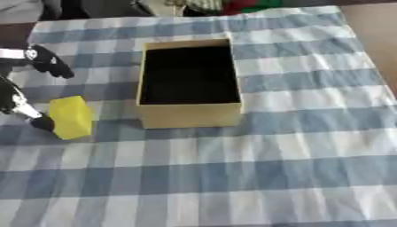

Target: Pick up objects on the table and place them in the box.

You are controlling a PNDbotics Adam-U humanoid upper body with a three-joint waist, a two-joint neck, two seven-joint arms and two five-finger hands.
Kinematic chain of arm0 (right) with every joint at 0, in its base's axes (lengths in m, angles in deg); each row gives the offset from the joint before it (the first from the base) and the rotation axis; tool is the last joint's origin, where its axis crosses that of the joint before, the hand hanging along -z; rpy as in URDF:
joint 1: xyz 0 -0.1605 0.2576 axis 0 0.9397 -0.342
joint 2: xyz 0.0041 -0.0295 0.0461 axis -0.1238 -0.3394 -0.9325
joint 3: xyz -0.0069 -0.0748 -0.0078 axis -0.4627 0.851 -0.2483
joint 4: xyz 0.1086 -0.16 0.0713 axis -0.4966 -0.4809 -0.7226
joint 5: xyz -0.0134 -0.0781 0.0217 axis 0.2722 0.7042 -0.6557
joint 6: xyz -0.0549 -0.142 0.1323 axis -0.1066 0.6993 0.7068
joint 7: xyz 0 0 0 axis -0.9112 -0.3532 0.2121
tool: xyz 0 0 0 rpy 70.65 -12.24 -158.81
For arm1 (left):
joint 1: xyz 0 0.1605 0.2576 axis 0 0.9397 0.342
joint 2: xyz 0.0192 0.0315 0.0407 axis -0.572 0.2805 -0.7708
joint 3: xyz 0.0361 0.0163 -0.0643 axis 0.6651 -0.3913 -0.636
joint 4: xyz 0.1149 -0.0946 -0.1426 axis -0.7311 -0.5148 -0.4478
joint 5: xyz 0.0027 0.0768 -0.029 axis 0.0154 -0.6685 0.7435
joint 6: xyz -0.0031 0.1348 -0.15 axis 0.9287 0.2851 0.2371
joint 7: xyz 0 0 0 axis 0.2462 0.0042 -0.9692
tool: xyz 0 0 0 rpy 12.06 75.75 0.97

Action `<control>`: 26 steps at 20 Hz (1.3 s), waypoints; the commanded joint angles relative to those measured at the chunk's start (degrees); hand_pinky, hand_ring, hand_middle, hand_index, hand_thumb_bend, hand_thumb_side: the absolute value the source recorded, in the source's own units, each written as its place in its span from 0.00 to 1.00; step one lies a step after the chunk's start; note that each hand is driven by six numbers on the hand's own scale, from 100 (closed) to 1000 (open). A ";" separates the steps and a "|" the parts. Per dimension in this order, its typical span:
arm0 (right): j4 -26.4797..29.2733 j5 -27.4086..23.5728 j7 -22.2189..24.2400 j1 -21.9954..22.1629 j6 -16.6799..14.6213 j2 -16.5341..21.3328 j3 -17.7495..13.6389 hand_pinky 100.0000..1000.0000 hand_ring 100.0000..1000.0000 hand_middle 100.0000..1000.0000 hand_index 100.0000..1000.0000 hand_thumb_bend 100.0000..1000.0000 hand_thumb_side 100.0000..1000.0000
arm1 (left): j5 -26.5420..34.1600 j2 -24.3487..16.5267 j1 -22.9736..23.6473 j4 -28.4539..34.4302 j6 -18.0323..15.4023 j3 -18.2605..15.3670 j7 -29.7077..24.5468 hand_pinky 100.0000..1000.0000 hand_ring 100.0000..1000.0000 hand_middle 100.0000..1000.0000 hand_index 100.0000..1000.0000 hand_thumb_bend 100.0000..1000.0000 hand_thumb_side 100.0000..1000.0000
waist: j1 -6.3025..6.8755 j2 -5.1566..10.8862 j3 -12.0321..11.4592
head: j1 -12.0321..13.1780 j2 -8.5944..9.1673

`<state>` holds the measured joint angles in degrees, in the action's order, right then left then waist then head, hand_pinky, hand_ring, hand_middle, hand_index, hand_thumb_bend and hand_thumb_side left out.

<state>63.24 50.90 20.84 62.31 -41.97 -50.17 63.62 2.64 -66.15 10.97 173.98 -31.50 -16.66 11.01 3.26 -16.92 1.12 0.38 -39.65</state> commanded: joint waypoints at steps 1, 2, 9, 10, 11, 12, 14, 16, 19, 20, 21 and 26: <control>0.86 -0.39 0.13 -0.32 0.13 0.97 -0.21 0.80 0.75 0.71 0.79 0.00 0.58 | -4.10 -1.89 -1.19 0.89 -0.51 0.82 -0.66 0.91 0.89 0.81 0.85 0.92 0.33 | -0.02 1.00 0.05 | 0.21 0.13; 0.86 -0.43 0.20 -0.33 0.13 0.92 -0.15 0.80 0.75 0.71 0.79 0.00 0.58 | -6.51 -1.95 -1.22 0.67 -1.11 1.30 -0.67 0.91 0.89 0.81 0.85 0.93 0.33 | -0.02 1.01 0.07 | 0.26 0.16; 0.86 -0.64 0.60 -0.20 0.23 0.79 0.09 0.80 0.75 0.71 0.79 0.00 0.58 | -15.12 -1.46 -1.25 -2.61 -5.62 3.15 -0.67 0.91 0.90 0.83 0.85 0.93 0.26 | -0.03 0.91 0.13 | 0.29 0.28; 0.86 -0.67 0.65 -0.17 0.27 0.76 0.11 0.80 0.75 0.71 0.79 0.00 0.58 | -15.52 -1.29 -1.30 -3.18 -5.96 3.29 -0.67 0.91 0.90 0.83 0.85 0.93 0.23 | -0.02 0.88 0.14 | 0.31 0.25; 0.86 -0.71 0.70 -0.15 0.32 0.72 0.14 0.80 0.75 0.71 0.79 0.00 0.58 | -15.56 -1.05 -1.39 -3.87 -6.12 3.44 -0.67 0.91 0.90 0.83 0.85 0.92 0.22 | 0.00 0.85 0.14 | 0.37 0.23; 0.86 -0.73 0.74 -0.13 0.34 0.67 0.16 0.80 0.75 0.71 0.79 0.00 0.58 | -15.42 -0.79 -1.52 -4.52 -6.18 3.54 -0.67 0.91 0.90 0.83 0.85 0.92 0.20 | 0.01 0.83 0.14 | 0.41 0.24; 0.86 -0.77 0.82 -0.09 0.41 0.55 0.19 0.80 0.75 0.71 0.79 0.00 0.58 | -14.67 -0.22 -1.74 -5.55 -5.94 3.59 -0.67 0.91 0.89 0.83 0.86 0.91 0.17 | 0.01 0.79 0.17 | 0.43 0.28; 0.86 -0.80 0.86 -0.03 0.48 0.45 0.18 0.80 0.75 0.71 0.79 0.00 0.58 | -13.09 0.33 -1.86 -6.43 -5.22 3.63 -0.67 0.91 0.89 0.83 0.87 0.90 0.17 | 0.01 0.76 0.23 | 0.41 0.28; 0.86 -0.85 0.88 0.03 0.55 0.33 0.18 0.80 0.75 0.71 0.79 0.00 0.57 | -11.64 1.02 -2.11 -7.24 -4.20 3.72 -0.67 0.91 0.90 0.84 0.87 0.90 0.16 | 0.00 0.72 0.32 | 0.40 0.30; 0.86 -0.86 0.89 0.04 0.56 0.30 0.18 0.80 0.75 0.71 0.79 0.00 0.57 | -11.44 1.18 -2.15 -7.38 -4.08 3.78 -0.67 0.91 0.90 0.84 0.87 0.90 0.15 | -0.01 0.71 0.35 | 0.40 0.30; 0.86 -0.88 0.87 0.03 0.56 0.28 0.16 0.80 0.75 0.71 0.79 0.00 0.57 | -11.39 1.30 -2.16 -7.60 -4.05 3.93 -0.67 0.91 0.90 0.84 0.87 0.90 0.14 | -0.02 0.69 0.38 | 0.40 0.31; 0.86 -0.92 0.94 0.08 0.64 0.19 0.17 0.81 0.75 0.71 0.79 0.00 0.57 | -14.13 1.67 -2.41 -8.98 -4.82 4.84 -0.67 0.90 0.90 0.84 0.86 0.89 0.08 | -0.06 0.64 0.38 | 0.50 0.36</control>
<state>63.24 50.33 21.69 62.76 -41.42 -50.73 64.01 -10.71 -63.60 9.66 164.99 -36.14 -11.66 10.40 3.38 -17.14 1.52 0.68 -39.64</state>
